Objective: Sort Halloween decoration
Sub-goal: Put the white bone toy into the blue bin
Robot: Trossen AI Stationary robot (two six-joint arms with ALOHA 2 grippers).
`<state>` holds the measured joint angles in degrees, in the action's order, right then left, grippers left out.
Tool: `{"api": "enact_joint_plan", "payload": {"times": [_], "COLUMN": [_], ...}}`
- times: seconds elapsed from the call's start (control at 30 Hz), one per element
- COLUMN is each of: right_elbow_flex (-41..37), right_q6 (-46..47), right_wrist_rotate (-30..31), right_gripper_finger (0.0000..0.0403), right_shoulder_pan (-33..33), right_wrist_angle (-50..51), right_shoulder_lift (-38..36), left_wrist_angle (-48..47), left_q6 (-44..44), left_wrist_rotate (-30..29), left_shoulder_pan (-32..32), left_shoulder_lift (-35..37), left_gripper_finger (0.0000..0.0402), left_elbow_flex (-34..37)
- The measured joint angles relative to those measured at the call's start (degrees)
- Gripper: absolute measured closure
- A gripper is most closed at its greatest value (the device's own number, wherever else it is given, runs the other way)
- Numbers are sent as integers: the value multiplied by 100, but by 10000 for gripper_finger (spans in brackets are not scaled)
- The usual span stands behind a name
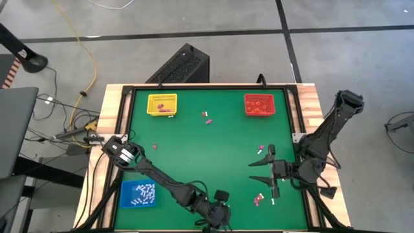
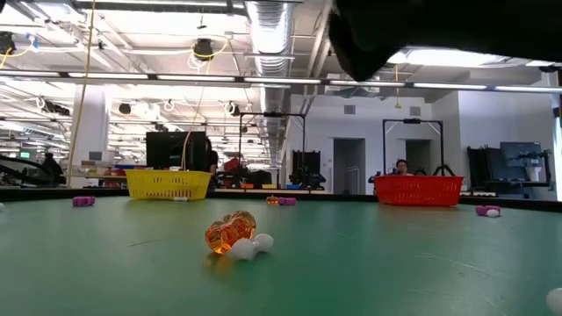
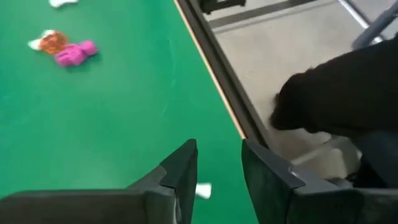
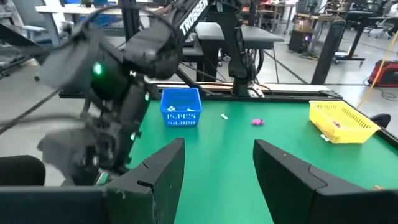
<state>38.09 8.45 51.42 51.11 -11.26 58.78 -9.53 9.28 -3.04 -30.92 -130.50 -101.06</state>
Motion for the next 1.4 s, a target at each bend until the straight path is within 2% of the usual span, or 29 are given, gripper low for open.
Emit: {"api": "enact_joint_plan", "payload": {"times": [0.2,0.47,0.77,0.97,1.2,1.4], "right_elbow_flex": [0,2,2,3,4,4], "right_q6": [-413,-752,-853,-845,-699,-623], "right_wrist_rotate": [-2,-11,-33,-36,-52,-52], "right_gripper_finger": [182,182,182,182,182,182], "right_shoulder_pan": [-115,-353,-560,-562,-535,-492], "right_wrist_angle": [-195,-231,-210,-160,-69,-24], "right_shoulder_lift": [-16,-44,-44,-42,-39,-39], "left_wrist_angle": [17,-53,89,469,568,136], "left_q6": [-523,-2075,-2983,-3074,-3042,-2868], "left_wrist_rotate": [59,187,668,1138,1147,1161], "left_shoulder_pan": [61,84,217,280,312,351], "left_shoulder_lift": [-105,-105,-96,-447,-476,-476], "left_gripper_finger": [284,284,284,284,285,285], "left_elbow_flex": [20,193,191,162,121,122]}}
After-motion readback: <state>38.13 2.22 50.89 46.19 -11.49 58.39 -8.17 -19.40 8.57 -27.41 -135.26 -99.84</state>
